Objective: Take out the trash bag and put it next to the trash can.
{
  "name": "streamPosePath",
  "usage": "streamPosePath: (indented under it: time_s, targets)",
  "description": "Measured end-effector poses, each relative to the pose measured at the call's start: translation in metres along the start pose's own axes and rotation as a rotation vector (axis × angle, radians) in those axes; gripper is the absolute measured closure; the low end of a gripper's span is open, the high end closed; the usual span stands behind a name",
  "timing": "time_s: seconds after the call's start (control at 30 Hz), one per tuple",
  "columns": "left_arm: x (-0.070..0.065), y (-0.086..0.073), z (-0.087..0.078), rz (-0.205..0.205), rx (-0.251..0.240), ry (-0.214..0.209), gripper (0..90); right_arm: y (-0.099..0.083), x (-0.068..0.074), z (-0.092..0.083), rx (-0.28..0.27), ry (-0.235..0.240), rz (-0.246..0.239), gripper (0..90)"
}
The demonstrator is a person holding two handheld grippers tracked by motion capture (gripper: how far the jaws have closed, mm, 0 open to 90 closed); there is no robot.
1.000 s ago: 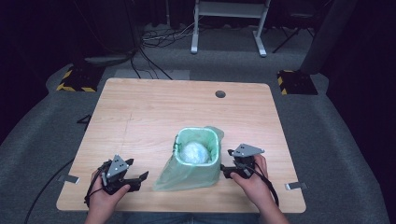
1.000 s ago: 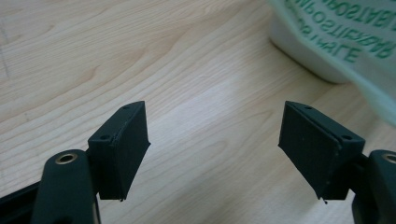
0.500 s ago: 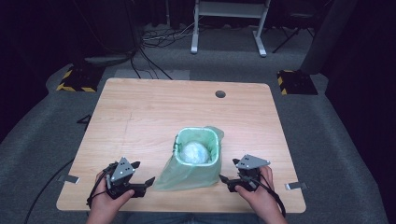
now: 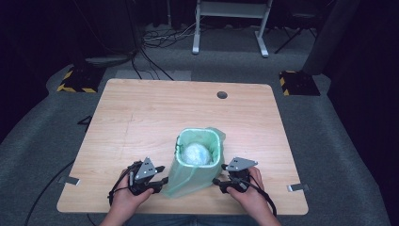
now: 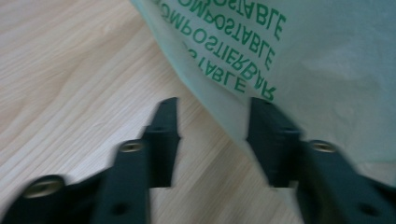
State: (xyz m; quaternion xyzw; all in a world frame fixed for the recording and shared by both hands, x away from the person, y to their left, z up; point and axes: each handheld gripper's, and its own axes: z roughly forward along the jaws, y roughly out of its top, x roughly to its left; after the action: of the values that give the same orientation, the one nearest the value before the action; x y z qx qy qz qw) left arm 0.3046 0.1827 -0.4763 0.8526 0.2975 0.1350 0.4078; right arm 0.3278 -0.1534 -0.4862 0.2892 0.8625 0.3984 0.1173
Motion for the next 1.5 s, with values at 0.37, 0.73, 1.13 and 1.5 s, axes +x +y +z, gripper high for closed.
streamPosePath:
  time_s: [0.37,0.73,1.13,1.5]
  targets:
    - [-0.012,0.016,-0.016,0.030,-0.037,-0.041,90.0,0.007,0.007,-0.025,-0.058,0.051,-0.034,90.0]
    - [-0.028,0.006,-0.036,0.007,-0.071,-0.005,27.9,0.017,0.019,-0.065,-0.142,0.016,-0.066,90.0]
    - [-0.050,0.003,-0.029,0.024,-0.050,-0.067,18.8,0.022,0.020,-0.066,-0.141,0.018,-0.072,90.0]
    - [-0.037,0.003,-0.014,0.023,0.047,-0.068,81.7,0.026,0.018,-0.075,-0.168,0.008,-0.074,90.0]
